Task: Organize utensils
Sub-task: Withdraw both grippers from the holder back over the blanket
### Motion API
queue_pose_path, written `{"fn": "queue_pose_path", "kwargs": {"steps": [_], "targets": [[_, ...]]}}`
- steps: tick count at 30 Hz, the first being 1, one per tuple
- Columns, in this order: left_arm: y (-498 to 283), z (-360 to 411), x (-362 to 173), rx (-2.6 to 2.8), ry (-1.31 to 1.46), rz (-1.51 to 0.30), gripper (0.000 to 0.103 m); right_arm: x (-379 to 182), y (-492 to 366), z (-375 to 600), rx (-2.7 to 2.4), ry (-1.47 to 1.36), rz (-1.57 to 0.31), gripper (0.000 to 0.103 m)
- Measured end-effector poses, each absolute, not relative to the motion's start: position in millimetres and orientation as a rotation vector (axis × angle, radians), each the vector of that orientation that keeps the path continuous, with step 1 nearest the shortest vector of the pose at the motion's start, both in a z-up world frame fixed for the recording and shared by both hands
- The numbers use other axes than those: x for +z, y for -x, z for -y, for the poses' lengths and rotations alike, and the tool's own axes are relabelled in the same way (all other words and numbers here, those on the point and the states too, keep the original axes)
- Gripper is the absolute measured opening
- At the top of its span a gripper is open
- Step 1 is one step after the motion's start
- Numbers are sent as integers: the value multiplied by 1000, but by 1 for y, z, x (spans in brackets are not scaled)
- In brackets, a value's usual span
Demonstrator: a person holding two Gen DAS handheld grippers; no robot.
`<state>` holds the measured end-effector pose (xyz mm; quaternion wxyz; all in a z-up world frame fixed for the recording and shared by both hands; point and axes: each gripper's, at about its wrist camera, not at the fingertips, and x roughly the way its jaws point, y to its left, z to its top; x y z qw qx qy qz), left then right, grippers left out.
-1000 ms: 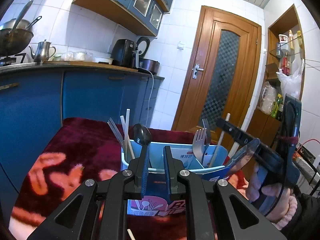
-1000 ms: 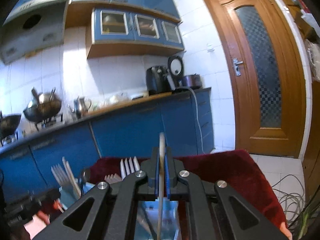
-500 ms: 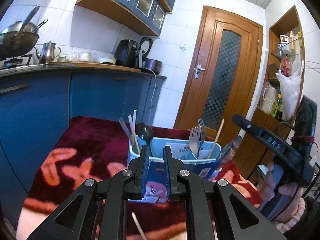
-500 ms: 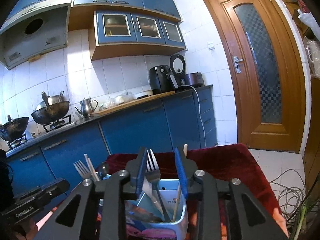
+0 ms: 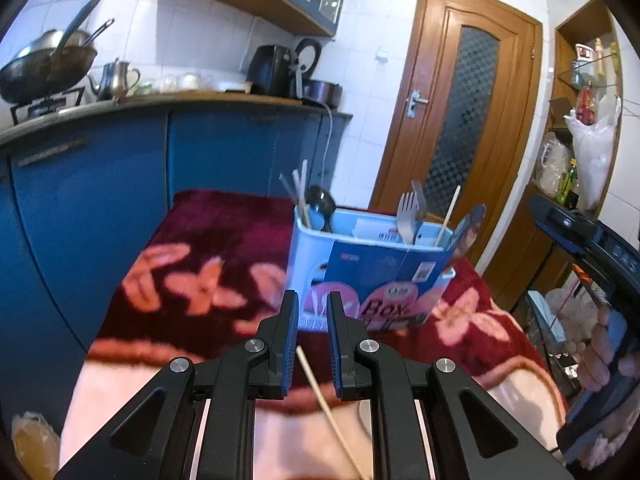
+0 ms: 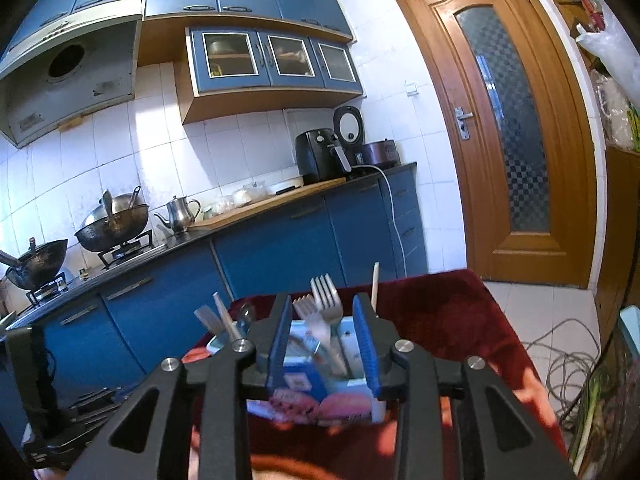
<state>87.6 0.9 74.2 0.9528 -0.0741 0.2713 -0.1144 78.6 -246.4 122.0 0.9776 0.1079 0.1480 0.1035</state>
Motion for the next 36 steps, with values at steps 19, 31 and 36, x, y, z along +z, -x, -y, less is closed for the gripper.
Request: {"fn": "queue_pose_path", "kwargs": {"steps": [19, 31, 36], "targets": [[-74, 3, 38, -232, 141, -717, 14, 66, -30, 251, 99, -257, -507, 38], [-87, 17, 15, -224, 139, -819, 14, 39, -23, 265, 83, -304, -569, 41], [-91, 24, 9, -227, 132, -850, 14, 28, -24, 277, 72, -338, -590, 42]]}}
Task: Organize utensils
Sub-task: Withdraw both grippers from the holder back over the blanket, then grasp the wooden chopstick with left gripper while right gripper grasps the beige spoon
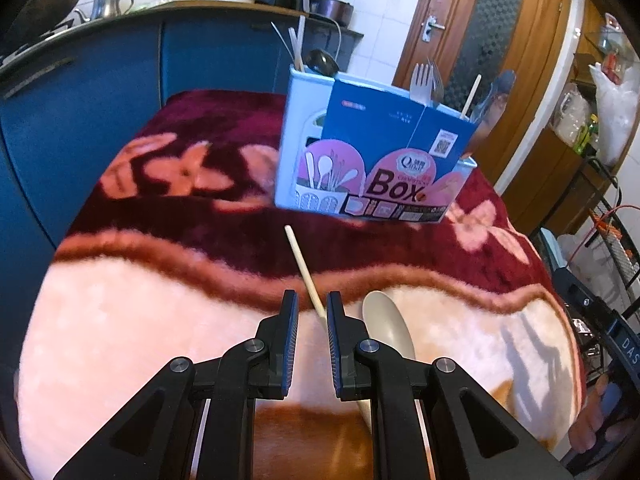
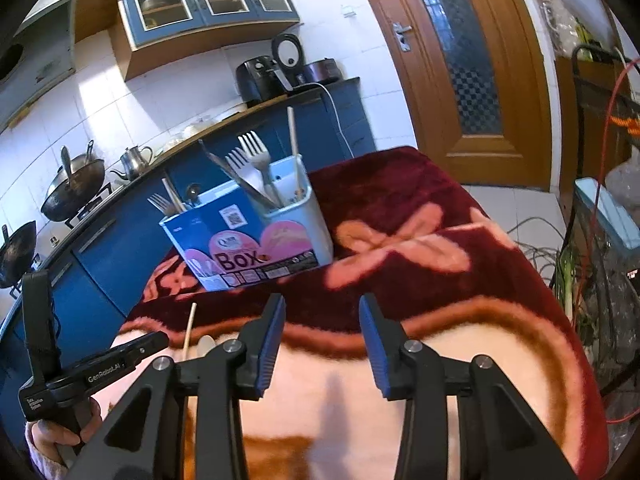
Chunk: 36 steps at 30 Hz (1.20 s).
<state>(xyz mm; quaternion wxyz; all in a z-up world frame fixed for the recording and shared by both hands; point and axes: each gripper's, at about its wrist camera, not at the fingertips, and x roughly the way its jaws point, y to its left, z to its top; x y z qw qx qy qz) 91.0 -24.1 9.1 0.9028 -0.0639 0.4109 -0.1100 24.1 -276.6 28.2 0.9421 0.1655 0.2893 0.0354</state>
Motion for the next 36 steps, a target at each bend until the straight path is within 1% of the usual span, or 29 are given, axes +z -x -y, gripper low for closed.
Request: {"fn": "queue_pose_path", "kwargs": {"steps": [11, 21, 22, 25, 28, 36], "targets": [[-111, 40, -3, -196, 86, -914, 14, 17, -22, 290, 76, -376, -605, 42], [-125, 39, -8, -194, 110, -968, 14, 12, -23, 291, 86, -387, -621, 42], [-126, 37, -8, -193, 120, -973, 12, 11, -23, 290, 87, -386, -622, 42], [-129, 34, -9, -195, 137, -982, 10, 11, -23, 289, 90, -386, -625, 42], [-128, 32, -9, -201, 148, -978, 5, 11, -24, 288, 92, -381, -628, 42], [-115, 14, -1, -255, 243, -918, 4, 14, -24, 274, 108, -346, -640, 43]]}}
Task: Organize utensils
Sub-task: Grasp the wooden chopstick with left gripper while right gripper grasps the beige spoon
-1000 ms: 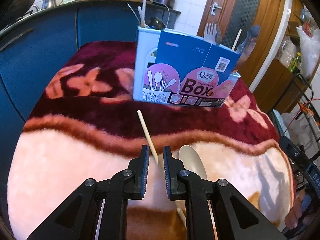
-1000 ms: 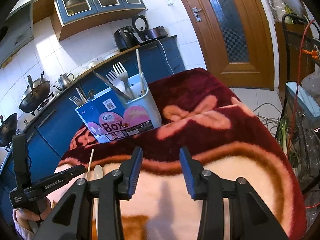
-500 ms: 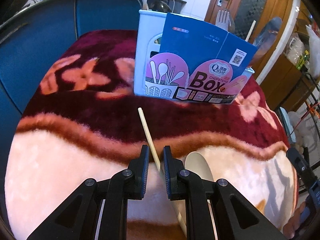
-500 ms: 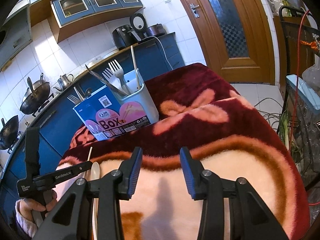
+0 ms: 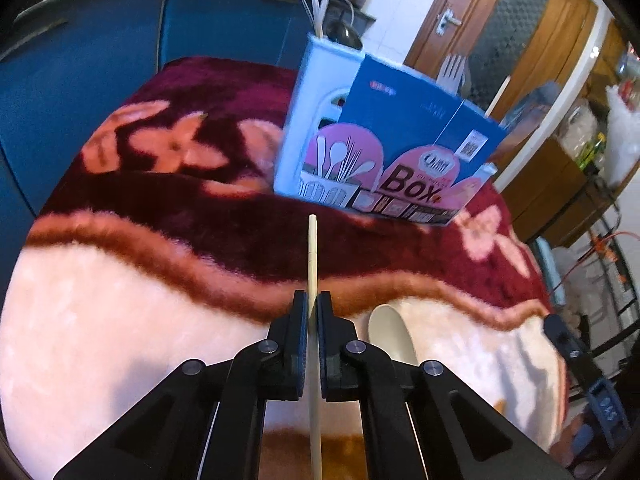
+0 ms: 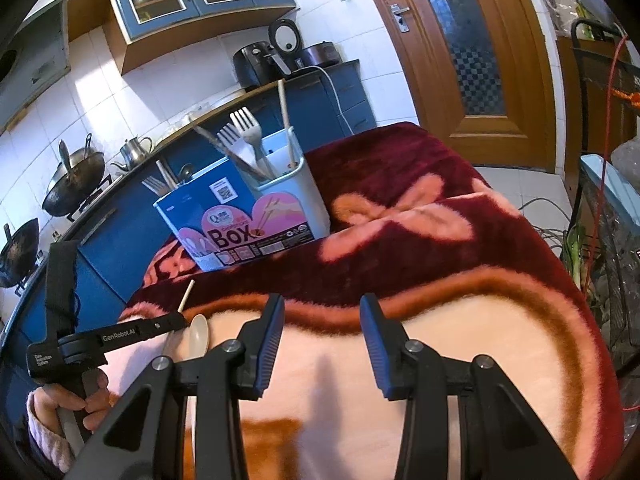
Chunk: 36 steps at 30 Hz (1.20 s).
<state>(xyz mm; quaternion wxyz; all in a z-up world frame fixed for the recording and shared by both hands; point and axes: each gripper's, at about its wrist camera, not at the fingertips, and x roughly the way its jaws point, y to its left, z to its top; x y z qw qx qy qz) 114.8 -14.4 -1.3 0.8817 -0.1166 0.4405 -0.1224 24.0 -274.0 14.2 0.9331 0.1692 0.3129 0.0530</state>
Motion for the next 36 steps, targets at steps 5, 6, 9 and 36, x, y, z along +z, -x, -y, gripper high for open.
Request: {"fn": "queue_pose_path", "kwargs": {"steps": [5, 6, 9, 36], "targets": [[-103, 1, 9, -261, 274, -858, 4, 16, -25, 258, 129, -313, -659, 43], [-100, -1, 11, -262, 278, -848, 4, 17, -25, 254, 136, -303, -664, 43], [-92, -9, 17, -257, 283, -806, 4, 18, -26, 243, 151, -277, -677, 43], [-60, -46, 29, -202, 246, -631, 4, 2, -56, 146, 318, 42, -1013, 43]]}}
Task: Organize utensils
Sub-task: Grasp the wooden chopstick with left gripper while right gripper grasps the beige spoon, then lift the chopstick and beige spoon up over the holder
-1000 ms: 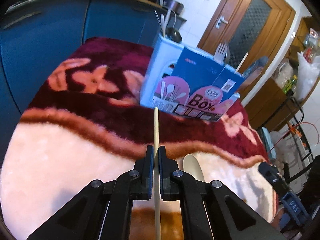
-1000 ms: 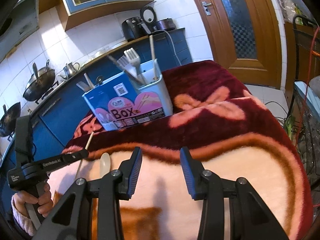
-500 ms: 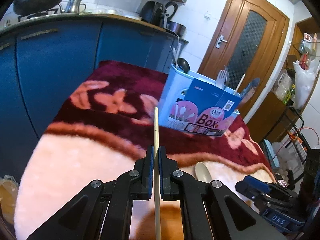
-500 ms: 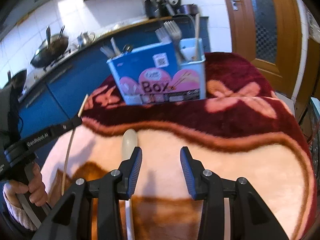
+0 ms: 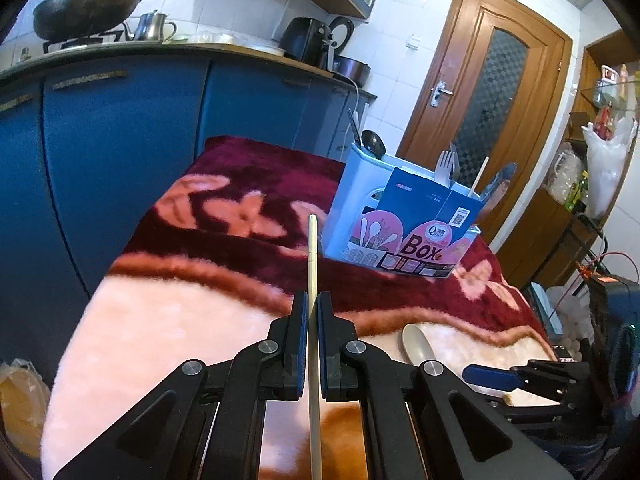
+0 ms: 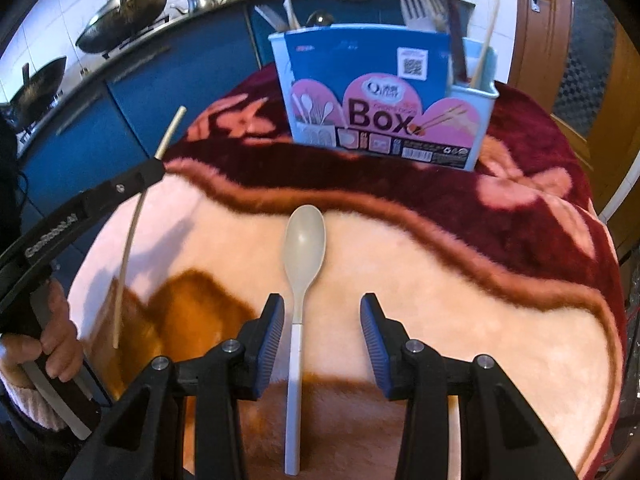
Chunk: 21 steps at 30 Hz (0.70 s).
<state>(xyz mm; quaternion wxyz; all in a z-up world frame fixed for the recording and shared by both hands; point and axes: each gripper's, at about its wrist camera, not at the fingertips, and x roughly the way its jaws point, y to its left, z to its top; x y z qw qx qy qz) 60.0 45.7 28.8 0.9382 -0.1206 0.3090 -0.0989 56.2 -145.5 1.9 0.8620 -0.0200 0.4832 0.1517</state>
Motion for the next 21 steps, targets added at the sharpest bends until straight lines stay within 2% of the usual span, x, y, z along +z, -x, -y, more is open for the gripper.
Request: {"fn": "queue_pose_path", "kwargs": {"steps": [5, 21], "targets": [[-57, -50, 29, -194, 239, -623, 4, -2, -66, 135, 335, 83, -1057, 42], [-56, -50, 28, -182, 237, -619, 4, -8, -75, 131, 345, 111, -1082, 13]]}}
